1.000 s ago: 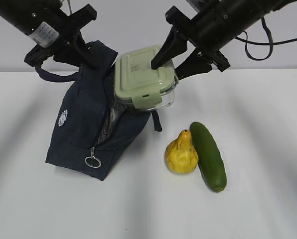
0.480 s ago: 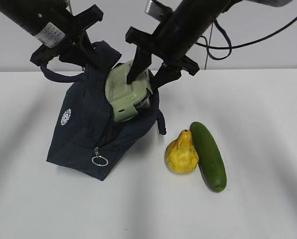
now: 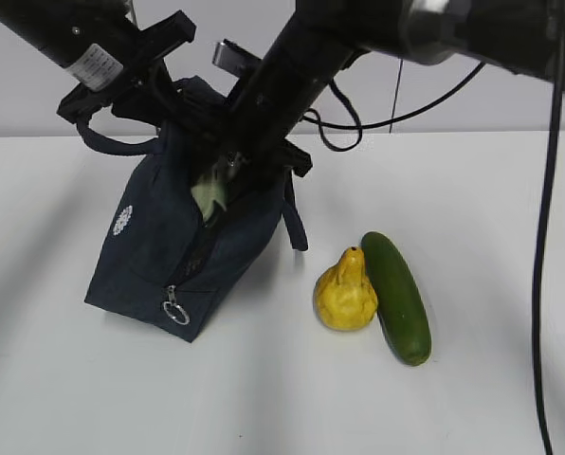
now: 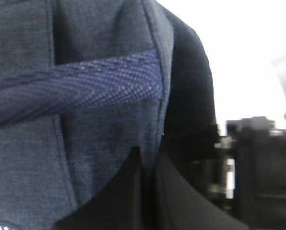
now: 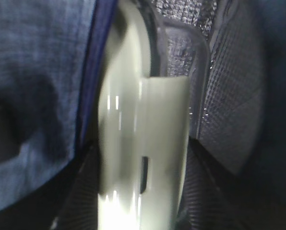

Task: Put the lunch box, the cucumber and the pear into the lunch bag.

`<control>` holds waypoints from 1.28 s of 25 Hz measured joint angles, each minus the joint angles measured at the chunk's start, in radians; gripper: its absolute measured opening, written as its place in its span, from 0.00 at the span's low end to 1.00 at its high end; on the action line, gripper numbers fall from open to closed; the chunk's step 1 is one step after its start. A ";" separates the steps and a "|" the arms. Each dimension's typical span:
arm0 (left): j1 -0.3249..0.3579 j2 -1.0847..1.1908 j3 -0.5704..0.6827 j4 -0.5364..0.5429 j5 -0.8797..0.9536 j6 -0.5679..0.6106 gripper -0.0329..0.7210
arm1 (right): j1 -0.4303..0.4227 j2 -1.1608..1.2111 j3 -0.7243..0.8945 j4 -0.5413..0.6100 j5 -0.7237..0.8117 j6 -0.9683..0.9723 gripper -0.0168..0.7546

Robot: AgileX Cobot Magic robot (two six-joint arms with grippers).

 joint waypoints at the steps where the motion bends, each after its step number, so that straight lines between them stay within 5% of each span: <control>1: 0.000 0.000 0.000 0.003 0.000 0.001 0.05 | 0.008 0.013 0.000 0.004 -0.023 0.002 0.49; 5: 0.001 0.000 0.000 0.049 -0.014 0.001 0.05 | 0.029 0.044 0.000 0.030 -0.093 -0.013 0.51; 13: 0.023 0.000 0.000 0.073 -0.003 0.001 0.05 | 0.016 0.054 -0.060 -0.009 -0.005 -0.060 0.75; 24: 0.077 0.000 0.000 0.075 0.063 0.001 0.05 | -0.037 -0.011 -0.269 -0.228 0.092 -0.105 0.77; 32: 0.095 0.000 0.000 0.078 0.099 0.001 0.05 | -0.037 -0.190 -0.098 -0.455 0.100 -0.111 0.77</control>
